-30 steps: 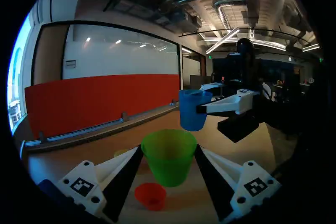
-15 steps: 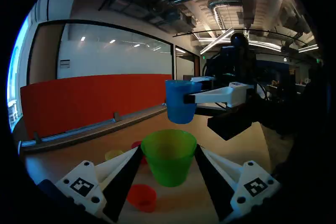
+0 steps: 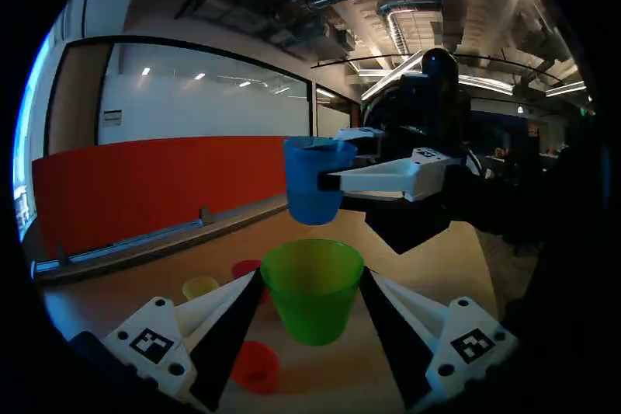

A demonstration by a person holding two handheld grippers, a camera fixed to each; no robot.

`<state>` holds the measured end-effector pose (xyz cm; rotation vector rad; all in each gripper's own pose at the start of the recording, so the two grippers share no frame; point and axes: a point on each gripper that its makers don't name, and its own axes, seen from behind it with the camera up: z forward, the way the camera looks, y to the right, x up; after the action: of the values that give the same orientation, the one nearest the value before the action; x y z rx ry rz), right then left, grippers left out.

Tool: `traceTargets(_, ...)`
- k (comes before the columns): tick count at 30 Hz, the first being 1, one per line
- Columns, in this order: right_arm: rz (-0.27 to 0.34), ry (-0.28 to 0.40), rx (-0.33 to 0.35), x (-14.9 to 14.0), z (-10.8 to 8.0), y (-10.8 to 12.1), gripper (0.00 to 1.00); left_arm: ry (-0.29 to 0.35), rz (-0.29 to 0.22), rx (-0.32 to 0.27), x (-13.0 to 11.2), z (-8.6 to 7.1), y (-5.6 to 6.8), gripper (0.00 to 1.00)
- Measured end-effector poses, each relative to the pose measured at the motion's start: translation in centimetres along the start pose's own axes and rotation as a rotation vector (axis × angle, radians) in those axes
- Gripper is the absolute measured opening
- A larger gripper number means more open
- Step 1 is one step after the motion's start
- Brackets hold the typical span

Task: Pour water

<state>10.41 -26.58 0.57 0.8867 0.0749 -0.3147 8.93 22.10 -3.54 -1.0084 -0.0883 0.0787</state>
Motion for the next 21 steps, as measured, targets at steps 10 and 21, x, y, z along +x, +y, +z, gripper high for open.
traceTargets(10,-0.156,-0.013,-0.003,0.7,0.4,0.6,0.89,0.008,0.012,-0.028,-0.3,0.6,1.0,0.88)
traceTargets(21,-0.322,-0.042,-0.018,1.5,0.7,1.3,0.89,0.032,0.006,-0.050,-0.2,1.4,1.6,0.88)
